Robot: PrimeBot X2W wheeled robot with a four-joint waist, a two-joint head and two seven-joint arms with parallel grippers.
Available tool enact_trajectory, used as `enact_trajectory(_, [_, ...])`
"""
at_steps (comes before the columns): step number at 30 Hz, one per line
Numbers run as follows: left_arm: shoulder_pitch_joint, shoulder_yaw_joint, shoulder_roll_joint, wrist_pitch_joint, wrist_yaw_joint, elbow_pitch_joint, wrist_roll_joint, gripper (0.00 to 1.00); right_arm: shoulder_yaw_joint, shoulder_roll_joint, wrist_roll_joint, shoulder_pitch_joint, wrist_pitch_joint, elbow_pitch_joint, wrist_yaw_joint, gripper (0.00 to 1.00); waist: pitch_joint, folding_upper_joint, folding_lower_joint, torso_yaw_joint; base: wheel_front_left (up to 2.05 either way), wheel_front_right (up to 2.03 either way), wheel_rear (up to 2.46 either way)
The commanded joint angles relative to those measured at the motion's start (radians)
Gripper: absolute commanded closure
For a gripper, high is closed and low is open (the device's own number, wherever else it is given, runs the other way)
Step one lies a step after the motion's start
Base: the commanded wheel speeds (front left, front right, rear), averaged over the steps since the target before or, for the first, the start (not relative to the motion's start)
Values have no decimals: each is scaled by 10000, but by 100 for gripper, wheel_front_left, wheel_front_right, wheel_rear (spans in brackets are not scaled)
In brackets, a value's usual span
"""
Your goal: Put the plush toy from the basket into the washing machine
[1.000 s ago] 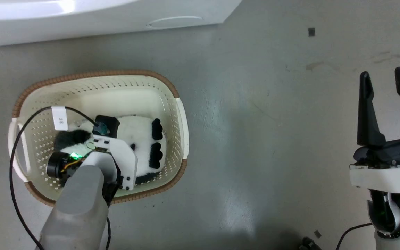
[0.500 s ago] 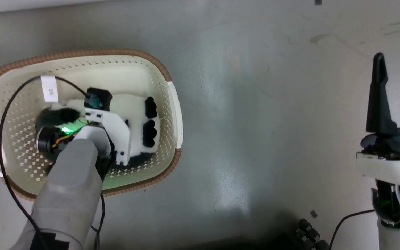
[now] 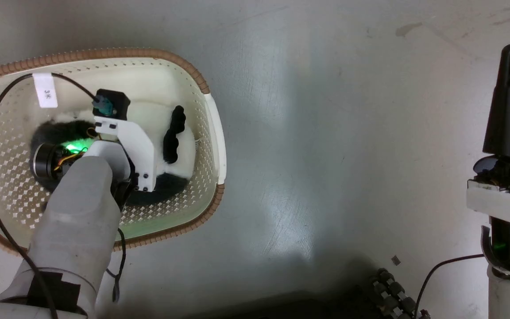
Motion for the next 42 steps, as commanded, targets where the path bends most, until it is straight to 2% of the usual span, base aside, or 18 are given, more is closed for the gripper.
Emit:
enact_trajectory(1, [194,-77,160,100,-10,628,-117,100,-37,-1,84,-283,-95,-55,-7,0,-35,0,0,-26,0,0,0])
enact_trajectory(4, [117,-62,202,-78,-74,930,-326,100,-10,-1,132,-319,-157,-73,-7,0,-201,0,0,-46,0,0,0])
enact_trajectory(12, [633,-123,38,-722,-300,930,-526,100,107,-1,-34,73,-157,210,-7,0,-1629,0,0,209,0,0,0])
enact_trajectory(19, [1268,-194,-343,-1620,-485,930,-734,100,60,-1,-288,663,-157,561,-7,0,-3211,0,0,662,0,0,0])
enact_trajectory(20, [1584,-225,-525,-1942,-562,930,-847,100,71,-1,-429,975,-157,695,-7,0,-3868,0,0,884,0,0,0])
enact_trajectory(29, [2495,-535,-864,-3237,-684,930,-962,100,36,-1,-741,1862,-157,977,-7,0,-5661,0,0,1488,0,0,0])
enact_trajectory(36, [3052,-646,-971,-4243,-690,735,-1084,100,-61,-1,-892,2612,-157,1136,-7,0,-6892,0,0,1945,0,0,0])
enact_trajectory(42, [3404,-493,-864,-4438,-313,-327,-1097,100,-127,-1,-919,3008,-157,1164,-7,0,-7522,0,0,2202,0,0,0])
